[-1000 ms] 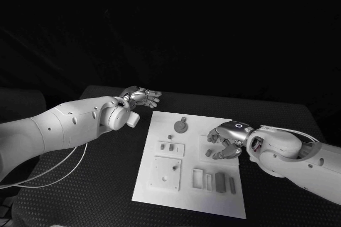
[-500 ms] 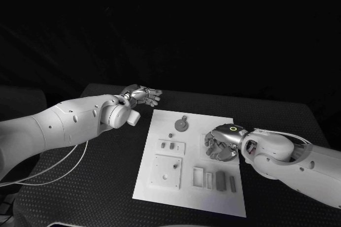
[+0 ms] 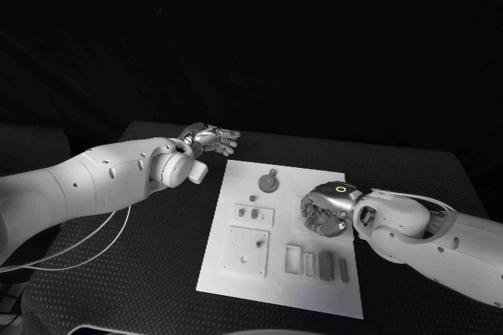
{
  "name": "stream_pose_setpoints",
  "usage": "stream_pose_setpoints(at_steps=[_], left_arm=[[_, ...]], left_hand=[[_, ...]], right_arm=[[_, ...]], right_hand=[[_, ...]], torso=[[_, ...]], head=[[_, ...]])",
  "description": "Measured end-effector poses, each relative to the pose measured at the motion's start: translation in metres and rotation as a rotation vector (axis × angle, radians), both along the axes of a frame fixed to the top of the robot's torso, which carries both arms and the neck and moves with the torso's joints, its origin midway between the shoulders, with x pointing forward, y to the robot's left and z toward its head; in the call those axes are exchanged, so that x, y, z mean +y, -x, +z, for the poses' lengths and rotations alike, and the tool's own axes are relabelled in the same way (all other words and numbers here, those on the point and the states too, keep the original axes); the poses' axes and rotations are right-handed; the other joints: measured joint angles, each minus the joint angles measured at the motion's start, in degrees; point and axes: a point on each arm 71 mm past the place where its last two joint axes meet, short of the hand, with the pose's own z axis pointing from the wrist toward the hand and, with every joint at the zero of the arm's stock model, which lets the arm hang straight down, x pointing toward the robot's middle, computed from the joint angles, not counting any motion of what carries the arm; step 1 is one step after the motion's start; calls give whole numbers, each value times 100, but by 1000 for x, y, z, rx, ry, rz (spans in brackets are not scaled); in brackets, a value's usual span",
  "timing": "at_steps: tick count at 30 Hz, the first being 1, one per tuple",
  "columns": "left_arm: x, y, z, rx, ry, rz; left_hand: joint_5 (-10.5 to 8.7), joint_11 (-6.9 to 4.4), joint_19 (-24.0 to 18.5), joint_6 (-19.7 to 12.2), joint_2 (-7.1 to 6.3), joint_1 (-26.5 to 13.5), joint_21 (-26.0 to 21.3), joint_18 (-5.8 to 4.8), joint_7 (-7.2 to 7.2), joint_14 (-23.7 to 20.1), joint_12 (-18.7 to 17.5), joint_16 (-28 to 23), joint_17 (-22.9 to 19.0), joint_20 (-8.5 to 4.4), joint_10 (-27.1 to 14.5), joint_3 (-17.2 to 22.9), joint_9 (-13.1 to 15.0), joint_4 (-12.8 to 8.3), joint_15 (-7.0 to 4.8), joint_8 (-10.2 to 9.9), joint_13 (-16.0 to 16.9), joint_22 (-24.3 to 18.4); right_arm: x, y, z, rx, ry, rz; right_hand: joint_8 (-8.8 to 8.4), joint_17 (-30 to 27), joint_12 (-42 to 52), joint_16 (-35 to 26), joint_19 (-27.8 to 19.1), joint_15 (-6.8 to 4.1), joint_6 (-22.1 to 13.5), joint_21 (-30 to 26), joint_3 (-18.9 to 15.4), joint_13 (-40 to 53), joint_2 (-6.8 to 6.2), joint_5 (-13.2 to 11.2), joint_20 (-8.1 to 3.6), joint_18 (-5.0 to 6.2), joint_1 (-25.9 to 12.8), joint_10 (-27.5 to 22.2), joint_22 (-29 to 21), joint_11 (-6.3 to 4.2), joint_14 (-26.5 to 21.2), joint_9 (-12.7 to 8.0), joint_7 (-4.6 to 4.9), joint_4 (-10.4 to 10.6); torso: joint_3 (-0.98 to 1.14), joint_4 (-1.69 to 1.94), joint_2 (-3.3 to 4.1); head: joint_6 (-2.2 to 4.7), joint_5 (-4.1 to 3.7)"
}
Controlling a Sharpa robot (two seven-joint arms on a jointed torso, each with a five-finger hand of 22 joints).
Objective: Assemble the parts on the task board
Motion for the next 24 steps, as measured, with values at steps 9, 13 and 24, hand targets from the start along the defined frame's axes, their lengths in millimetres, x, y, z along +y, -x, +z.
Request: stream_pose_setpoints(at_steps=[9, 13, 24], left_arm=[[0, 0, 0, 1, 0, -1], [0, 0, 0, 1, 0, -1], [1, 0, 0, 2, 0, -1]], left_hand=[[0, 0, 0, 20, 0, 0, 0, 0, 20, 0, 0, 0, 5, 0, 0, 0, -5, 0, 0, 0, -4, 2], [0, 0, 21, 20, 0, 0, 0, -2, 20, 0, 0, 0, 10, -21, 0, 0, -5, 0, 0, 0, -4, 4], [0, 0, 21, 20, 0, 0, 0, -3, 20, 0, 0, 0, 16, -21, 0, 0, -5, 0, 0, 0, -9, 4]], right_arm=[[1, 0, -2, -2, 0, 0], [1, 0, -2, -6, 3, 3], [3, 0, -3, -27, 17, 15]], right_hand=[[0, -14, 0, 24, 1, -20, 39, 27, 34, 13, 0, 0, 0, 1, 0, 0, 0, 0, 20, -1, 2, 34], [33, -39, 28, 68, 39, -22, 110, 34, 143, 39, 76, 0, -20, 1, 76, 67, 1, -40, 23, 11, -40, 25], [162, -60, 182, 255, 204, -171, 435, 229, 495, 171, 279, -6, -84, 0, 279, 365, 2, -159, 220, 30, -161, -44]], torso=[[-3, -1, 1], [-3, -2, 1], [3, -8, 0]], head=[[-18, 15], [-28, 21], [-51, 25]])
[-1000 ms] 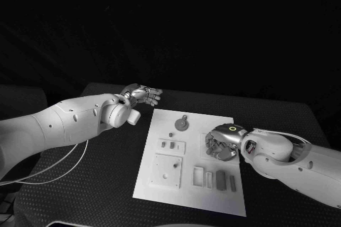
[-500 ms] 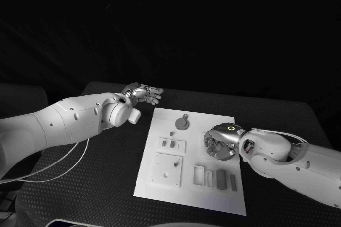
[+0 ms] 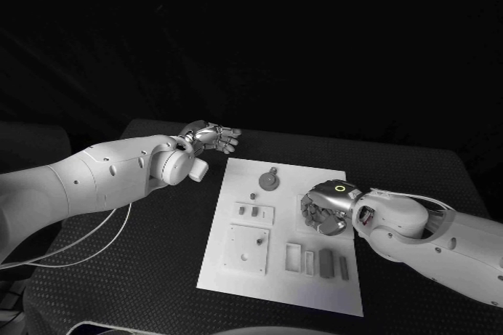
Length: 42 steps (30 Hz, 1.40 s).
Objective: Assemble the parts on the task board
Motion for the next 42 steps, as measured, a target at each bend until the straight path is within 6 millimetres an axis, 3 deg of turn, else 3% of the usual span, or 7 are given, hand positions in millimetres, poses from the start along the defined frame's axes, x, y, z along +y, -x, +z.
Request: stream_pose_setpoints(at_steps=[10, 24, 29, 37, 42], left_arm=[[0, 0, 0, 0, 0, -1], [0, 0, 0, 0, 0, -1], [0, 0, 0, 1, 0, -1], [0, 0, 0, 2, -1, -1], [0, -1, 0, 2, -1, 1]], left_hand=[[0, 0, 0, 0, 0, 0, 0, -1, 0, 0, 0, 0, 5, 0, 0, 0, -5, 0, 0, 0, 0, 5], [0, 0, 0, -1, 0, 0, 0, -1, 0, 0, 0, -22, 12, 0, 0, 0, -5, 0, 0, 0, -5, 4], [0, 0, 0, -1, 0, 0, -23, -1, 0, 0, 0, -22, 18, 0, 0, 0, -5, 0, 0, 0, -4, 4], [0, 0, 0, -1, 0, 0, -22, -1, 0, 0, 0, -22, 28, 0, 0, 0, -10, 0, 0, 0, -11, 9], [0, 0, 0, -1, 0, 0, -22, -1, 0, 0, 0, -22, 29, 0, 0, 0, -11, 0, 0, 0, -10, 9]], right_arm=[[0, 1, 0, -16, 2, 3], [-5, 1, 3, -10, -36, -24], [-9, -2, 12, 8, -77, -52], [-17, -9, 47, 2, -137, -78], [-10, -7, 59, 26, -183, -76]], right_hand=[[39, -37, 23, 57, 42, -46, 66, 108, 77, 99, 86, -17, -41, 0, -56, 59, -1, -58, 68, 5, -12, -65], [39, -67, 45, 85, 83, -61, 74, 165, 115, 162, 95, -22, -80, -1, -65, 86, -1, -85, 101, 5, -22, -104], [39, -66, 45, 85, 83, -61, 77, 165, 114, 171, 121, -23, -80, -1, -92, 86, -1, -86, 101, 4, -26, -105], [39, -72, 45, 85, 82, -60, 78, 165, 114, 178, 121, -23, -79, -1, -92, 85, -1, -86, 102, 5, -27, -105], [39, -80, 45, 87, 82, -60, 78, 186, 131, 183, 121, -23, -78, -1, -93, 85, -3, -86, 102, 5, -28, -119]], torso=[[1, 0, -2], [2, -1, -2], [1, 0, -2], [-1, -1, -4], [-3, -4, -4]], head=[[-3, -8], [2, -17], [15, -27], [39, -22], [47, -3]])
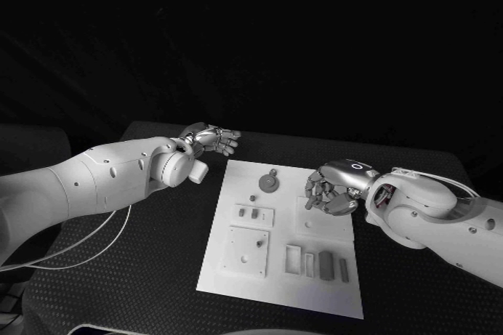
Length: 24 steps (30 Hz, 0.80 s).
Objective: Assemble the parts on the task board
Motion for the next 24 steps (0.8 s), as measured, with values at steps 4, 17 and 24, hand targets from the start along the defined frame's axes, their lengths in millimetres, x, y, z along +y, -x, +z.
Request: stream_pose_setpoints(at_steps=[4, 17, 24], left_arm=[[-1, 0, 0, 0, 0, -1], [-7, -2, 0, -1, 2, -8], [-13, -3, 0, -2, 4, -16]], left_hand=[[0, 0, 0, 0, 0, 0, 0, 0, 0, 0, 0, 0, 6, 0, 0, 0, 0, 0, 0, 0, 0, 0], [0, 0, 0, 0, 0, 0, 0, 0, 0, 0, 0, -23, 11, 0, 0, 0, -6, 0, 0, 0, -4, 4], [0, 0, 0, 0, 0, 0, 0, -1, 0, 0, 0, -23, 18, 0, 0, 0, -5, 0, 0, 0, -4, 3]], right_arm=[[14, 4, 0, 24, -19, 25], [79, 30, -17, 75, -56, 161], [106, 45, -35, 100, -36, 220]], right_hand=[[0, -14, 0, 20, 0, 7, -6, 1, 3, 8, 2, -16, 1, 0, -2, 0, 1, 0, 7, 0, -6, 3], [0, -23, 0, 21, 8, 8, 5, 1, 29, 31, 39, -17, 9, 0, -41, 0, 1, 0, 8, 0, 2, -23], [0, -30, 0, 21, 7, 9, 7, 3, 50, 41, 46, -21, 10, 0, -64, 0, 1, 0, 8, 0, 3, -45]], torso=[[0, -4, 0], [7, 10, 4], [1, 16, 4]], head=[[13, 26], [8, 105], [-2, 138]])
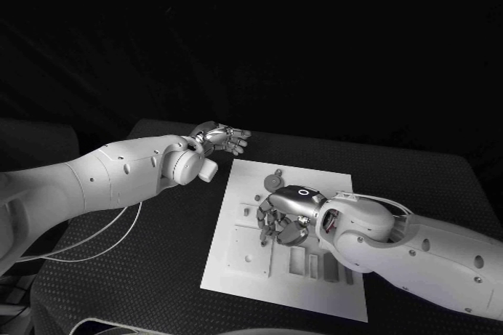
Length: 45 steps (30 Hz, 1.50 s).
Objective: Assemble the parts on the task board
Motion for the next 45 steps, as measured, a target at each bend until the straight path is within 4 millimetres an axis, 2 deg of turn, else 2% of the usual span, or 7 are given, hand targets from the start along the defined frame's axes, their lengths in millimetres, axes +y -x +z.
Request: stream_pose_setpoints(at_steps=[6, 10, 15, 23, 45], left_arm=[[-4, 0, 0, 0, 2, -7], [-7, -1, 0, 0, 4, -12], [-8, -1, 0, 1, 5, -17], [-8, -1, 0, 2, 5, -17], [-8, 0, 0, 3, 6, -21]], left_hand=[[0, 0, 0, 0, 0, 0, 0, -1, 0, 0, 0, 0, 5, 0, 0, 0, 0, 0, 0, 0, 0, 0], [0, 0, 0, 0, 0, 0, 0, -1, 0, 0, 0, 0, 5, 0, 0, 0, 0, 0, 0, 0, -1, 5], [0, 0, 0, 0, 0, 0, 0, -1, 0, 0, 0, 0, 11, 0, 0, 0, -5, 0, 0, 0, -5, 5], [0, 0, 0, 0, 0, 0, 0, -2, 0, 0, 0, -22, 17, 0, 0, 0, -5, 0, 0, 0, -5, 4], [0, 0, 0, -3, 0, 0, -21, -24, 4, 0, 0, -22, 28, 0, 0, 0, -11, 0, 0, 0, -10, 9]], right_arm=[[19, 14, -15, 8, 10, 38], [29, 17, -21, -7, 25, 54], [33, 21, -32, -17, 43, 62], [36, 24, -36, -49, 61, 76], [40, 31, -42, -57, 70, 96]], right_hand=[[0, -7, 0, 3, 2, 1, 1, 18, -1, 8, -8, 0, -2, -1, -36, 0, -2, 0, 1, 0, -1, -2], [-1, -7, 0, 4, 22, 1, 4, 18, 15, 14, -9, -1, -20, -1, -37, 0, -2, 0, 1, 0, -4, -18], [-2, -26, 0, 25, 33, 2, 5, 18, 16, 27, -24, -17, -13, 0, -52, 0, -1, 0, 2, 0, -6, -21], [-5, -25, 0, 25, 33, 2, 10, 18, 29, 36, -31, -17, -13, 0, -59, 0, -1, 0, 2, 1, -15, -35], [-22, -32, 0, 26, 32, 10, 11, 41, 53, 53, 4, -22, -11, -1, -72, 0, -4, 0, 11, 1, -21, -74]], torso=[[-4, 1, 0], [-4, -3, 0], [-1, 3, 0], [-1, 7, 1], [-3, -1, 0]], head=[[-11, 30], [-24, 47], [-47, 80], [-74, 125], [-103, 146]])
